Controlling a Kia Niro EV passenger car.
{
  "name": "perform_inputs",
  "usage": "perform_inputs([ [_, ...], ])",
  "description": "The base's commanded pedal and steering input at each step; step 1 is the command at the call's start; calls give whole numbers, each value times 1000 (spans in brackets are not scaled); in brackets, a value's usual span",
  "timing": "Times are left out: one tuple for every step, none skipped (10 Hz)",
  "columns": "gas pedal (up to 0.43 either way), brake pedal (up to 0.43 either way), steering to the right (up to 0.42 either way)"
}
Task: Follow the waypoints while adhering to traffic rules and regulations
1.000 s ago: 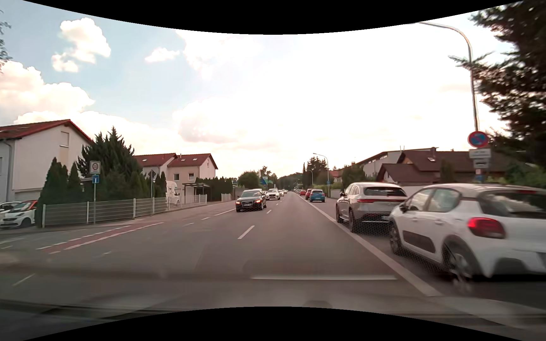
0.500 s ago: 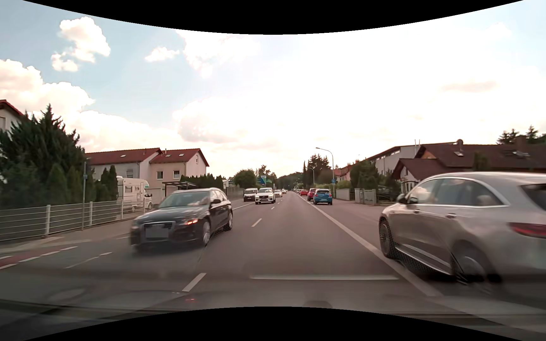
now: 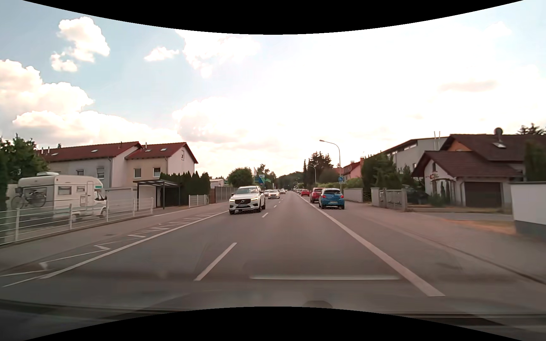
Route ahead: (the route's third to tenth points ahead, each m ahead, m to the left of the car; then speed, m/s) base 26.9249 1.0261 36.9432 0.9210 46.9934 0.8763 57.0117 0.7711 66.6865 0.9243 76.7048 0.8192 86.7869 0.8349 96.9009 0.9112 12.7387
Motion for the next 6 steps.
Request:
perform_inputs([
  [47,0,-4],
  [47,0,-3],
  [47,0,-3],
  [47,0,-3],
  [47,0,-3],
  [47,0,-3],
])
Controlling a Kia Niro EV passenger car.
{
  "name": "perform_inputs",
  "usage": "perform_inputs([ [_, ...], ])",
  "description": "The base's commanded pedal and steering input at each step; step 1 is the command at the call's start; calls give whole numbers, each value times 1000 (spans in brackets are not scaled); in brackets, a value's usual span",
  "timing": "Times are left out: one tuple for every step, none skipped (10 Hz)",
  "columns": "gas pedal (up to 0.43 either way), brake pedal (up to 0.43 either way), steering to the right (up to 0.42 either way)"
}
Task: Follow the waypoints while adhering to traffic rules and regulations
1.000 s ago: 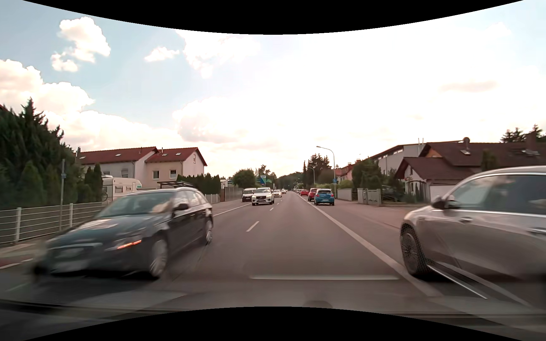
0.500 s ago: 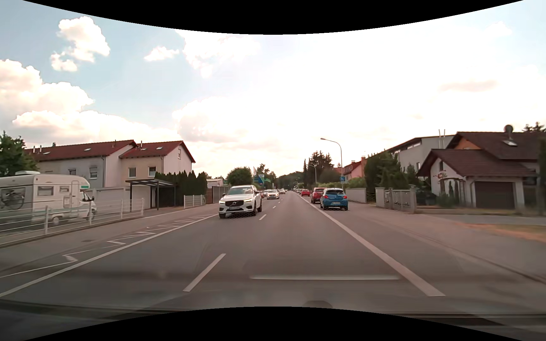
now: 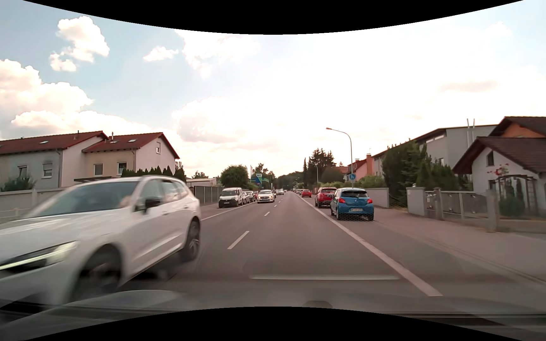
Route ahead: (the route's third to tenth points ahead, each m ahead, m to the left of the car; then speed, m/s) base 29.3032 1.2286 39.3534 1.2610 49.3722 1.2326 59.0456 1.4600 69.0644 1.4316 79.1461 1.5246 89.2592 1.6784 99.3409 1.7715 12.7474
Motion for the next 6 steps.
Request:
perform_inputs([
  [47,0,-3],
  [47,0,-3],
  [47,0,-3],
  [47,0,-3],
  [47,0,-3],
  [47,0,-3],
])
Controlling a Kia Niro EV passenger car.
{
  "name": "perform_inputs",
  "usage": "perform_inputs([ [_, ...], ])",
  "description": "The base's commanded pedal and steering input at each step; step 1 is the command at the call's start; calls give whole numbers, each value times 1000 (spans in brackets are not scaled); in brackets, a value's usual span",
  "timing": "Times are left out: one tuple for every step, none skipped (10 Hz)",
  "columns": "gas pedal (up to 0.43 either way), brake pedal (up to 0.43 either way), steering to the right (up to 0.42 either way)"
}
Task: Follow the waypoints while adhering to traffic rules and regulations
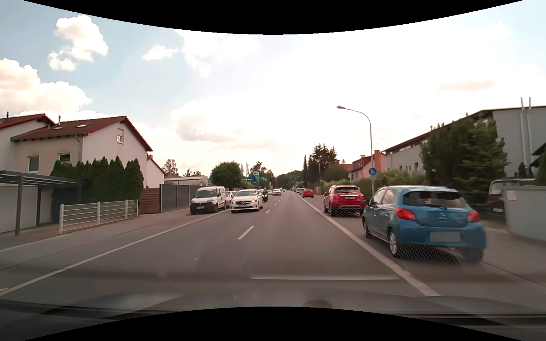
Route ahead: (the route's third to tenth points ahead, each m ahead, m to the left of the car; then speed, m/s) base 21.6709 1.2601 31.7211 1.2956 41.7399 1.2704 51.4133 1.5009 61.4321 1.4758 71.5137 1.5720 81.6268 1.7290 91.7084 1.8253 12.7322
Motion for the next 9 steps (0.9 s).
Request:
perform_inputs([
  [47,0,-3],
  [47,0,-3],
  [47,0,-3],
  [47,0,-3],
  [47,0,-3],
  [47,0,-3],
  [47,0,-3],
  [47,0,-3],
  [47,0,-3],
])
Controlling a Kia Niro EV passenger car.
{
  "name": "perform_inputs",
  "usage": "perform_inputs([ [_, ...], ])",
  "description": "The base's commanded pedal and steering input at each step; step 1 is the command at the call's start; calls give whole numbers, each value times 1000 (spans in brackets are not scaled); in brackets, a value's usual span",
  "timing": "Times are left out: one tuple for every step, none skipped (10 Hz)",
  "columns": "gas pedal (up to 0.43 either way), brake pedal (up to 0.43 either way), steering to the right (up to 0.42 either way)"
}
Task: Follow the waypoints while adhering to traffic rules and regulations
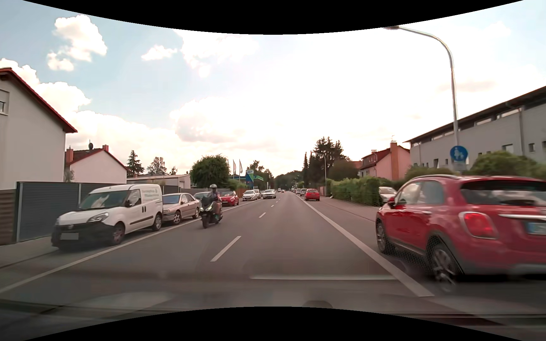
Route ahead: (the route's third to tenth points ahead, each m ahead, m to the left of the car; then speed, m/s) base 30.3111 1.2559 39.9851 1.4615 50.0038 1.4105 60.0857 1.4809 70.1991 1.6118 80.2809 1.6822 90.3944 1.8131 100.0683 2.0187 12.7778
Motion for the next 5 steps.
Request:
perform_inputs([
  [47,0,-3],
  [47,0,-3],
  [47,0,-3],
  [47,0,-3],
  [47,0,-3],
])
